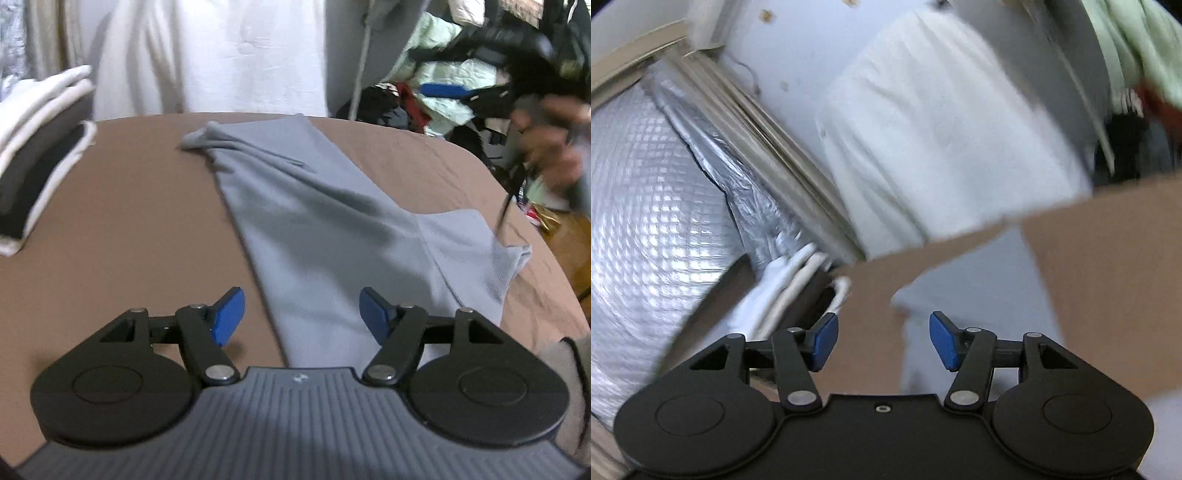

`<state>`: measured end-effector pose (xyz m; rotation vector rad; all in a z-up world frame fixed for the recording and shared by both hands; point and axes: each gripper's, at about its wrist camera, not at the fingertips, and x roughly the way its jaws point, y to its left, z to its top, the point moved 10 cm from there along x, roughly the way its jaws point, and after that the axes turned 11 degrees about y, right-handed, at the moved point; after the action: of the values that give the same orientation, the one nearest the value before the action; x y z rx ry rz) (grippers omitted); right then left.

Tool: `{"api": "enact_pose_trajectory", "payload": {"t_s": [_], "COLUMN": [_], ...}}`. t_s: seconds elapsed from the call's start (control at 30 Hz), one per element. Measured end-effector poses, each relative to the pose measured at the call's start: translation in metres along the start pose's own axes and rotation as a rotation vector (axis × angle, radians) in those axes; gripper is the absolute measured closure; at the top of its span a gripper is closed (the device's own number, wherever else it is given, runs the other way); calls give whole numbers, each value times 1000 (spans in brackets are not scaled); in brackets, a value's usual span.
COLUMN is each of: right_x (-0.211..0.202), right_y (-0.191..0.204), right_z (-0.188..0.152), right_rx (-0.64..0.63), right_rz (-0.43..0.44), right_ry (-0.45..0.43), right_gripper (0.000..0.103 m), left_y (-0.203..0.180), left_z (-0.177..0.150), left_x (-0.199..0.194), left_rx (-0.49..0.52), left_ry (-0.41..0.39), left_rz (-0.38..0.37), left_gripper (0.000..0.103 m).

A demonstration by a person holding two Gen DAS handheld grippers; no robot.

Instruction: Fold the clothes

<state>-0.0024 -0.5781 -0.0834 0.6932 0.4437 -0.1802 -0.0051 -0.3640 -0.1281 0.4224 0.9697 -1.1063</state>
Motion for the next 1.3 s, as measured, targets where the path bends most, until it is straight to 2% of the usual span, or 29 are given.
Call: {"api": "enact_pose_trajectory", "payload": {"t_s": [0.07,0.13,0.2,0.33,0.5,0.57,0.67,0.7,0.8,0.93,0.97,1.0,1.13,1.2,1.23,1.27,1.3], "right_x": [17,32,42,57,88,86,82,83,90,114,118,121,132,129,128,128,129], "right_y": [-17,-33,-51,-80,-100,-106,-119,-124,-137,-146,-143,-140,-133,-134,-134,-135,-135], "right_z": [-8,-17,-22,-34,-62,-69,-73,-71,-62,-61,-61,-62,-66,-66,-66,-66,-67], "right_rx": [16,21,15,-15,-238,-244,-212,-191,-104,73,83,87,-6,20,30,30,29], "right_rz": [32,40,-7,-89,-305,-327,-329,-322,-284,-186,-166,-151,-223,-215,-211,-210,-208], "right_ry": [35,80,105,145,328,356,367,355,329,362,357,355,378,378,379,379,379], "right_gripper": [42,43,43,43,42,43,43,43,43,43,43,43,43,43,43,43,43], "left_y": [1,5,13,40,90,108,128,133,147,158,160,160,164,168,171,174,175], "left_z": [16,37,62,121,194,218,245,252,265,272,272,269,261,258,255,254,254], "left_x": [4,11,21,52,103,124,155,165,186,196,198,203,220,232,239,246,251], "left_rx": [-58,-82,-74,-43,-82,-102,-152,-165,-188,-146,-132,-134,-173,-209,-231,-252,-255], "left_ry": [-9,-28,-55,-111,-149,-148,-126,-117,-93,-104,-100,-82,-24,11,42,69,78], "left_rz": [-59,-88,-52,63,154,188,170,165,224,344,368,352,267,239,227,216,195], "left_gripper": [25,24,23,16,16,16,18,18,19,17,17,17,17,17,24,50,64]}}
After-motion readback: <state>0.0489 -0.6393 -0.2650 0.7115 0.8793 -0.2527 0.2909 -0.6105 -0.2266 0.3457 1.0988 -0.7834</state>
